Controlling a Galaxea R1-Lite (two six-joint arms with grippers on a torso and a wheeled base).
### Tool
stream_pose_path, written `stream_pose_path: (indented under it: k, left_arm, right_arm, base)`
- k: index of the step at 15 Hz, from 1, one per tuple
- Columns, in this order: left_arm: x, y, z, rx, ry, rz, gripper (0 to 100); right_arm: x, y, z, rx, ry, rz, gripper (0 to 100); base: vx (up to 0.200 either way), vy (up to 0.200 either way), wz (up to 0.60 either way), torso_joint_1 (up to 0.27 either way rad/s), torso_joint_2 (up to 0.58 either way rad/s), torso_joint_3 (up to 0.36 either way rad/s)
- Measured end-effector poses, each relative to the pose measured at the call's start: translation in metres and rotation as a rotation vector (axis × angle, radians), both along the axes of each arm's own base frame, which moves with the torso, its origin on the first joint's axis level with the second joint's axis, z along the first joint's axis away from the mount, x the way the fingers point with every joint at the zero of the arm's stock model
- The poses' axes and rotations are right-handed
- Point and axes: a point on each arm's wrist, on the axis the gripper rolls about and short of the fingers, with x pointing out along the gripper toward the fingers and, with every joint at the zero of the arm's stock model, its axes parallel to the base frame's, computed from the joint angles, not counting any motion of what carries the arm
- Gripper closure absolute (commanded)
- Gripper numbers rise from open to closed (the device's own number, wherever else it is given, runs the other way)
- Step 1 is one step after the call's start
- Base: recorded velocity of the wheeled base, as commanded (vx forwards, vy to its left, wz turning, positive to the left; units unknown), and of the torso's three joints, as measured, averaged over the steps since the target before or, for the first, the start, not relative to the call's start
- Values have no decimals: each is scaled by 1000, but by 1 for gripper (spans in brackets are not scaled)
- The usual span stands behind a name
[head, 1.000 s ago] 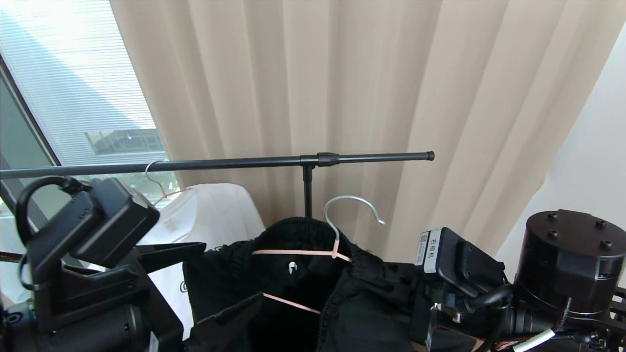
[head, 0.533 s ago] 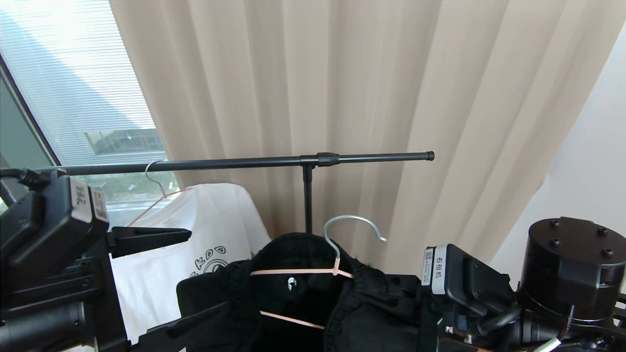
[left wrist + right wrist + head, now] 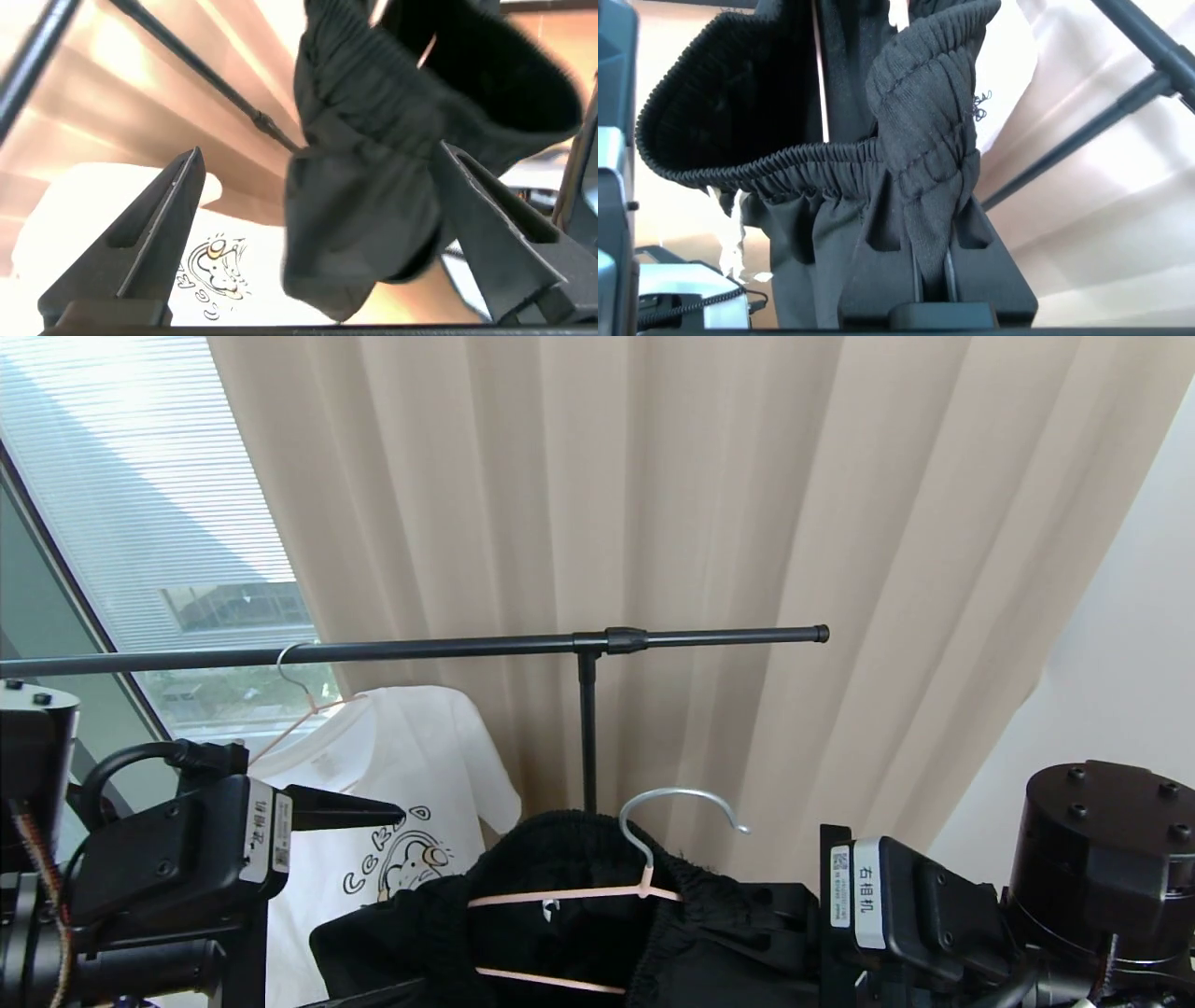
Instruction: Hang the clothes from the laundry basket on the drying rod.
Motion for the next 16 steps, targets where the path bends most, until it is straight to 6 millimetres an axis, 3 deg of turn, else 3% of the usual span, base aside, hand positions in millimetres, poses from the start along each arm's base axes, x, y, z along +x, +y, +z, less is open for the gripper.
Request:
stream_pose_path:
  k: [16]
  left_arm:
    - [29, -39, -21, 19, 136, -185, 0]
  right_arm:
    - [-10, 3, -1, 15, -3, 71, 100]
  base:
    - [0, 0, 0, 0, 0, 0]
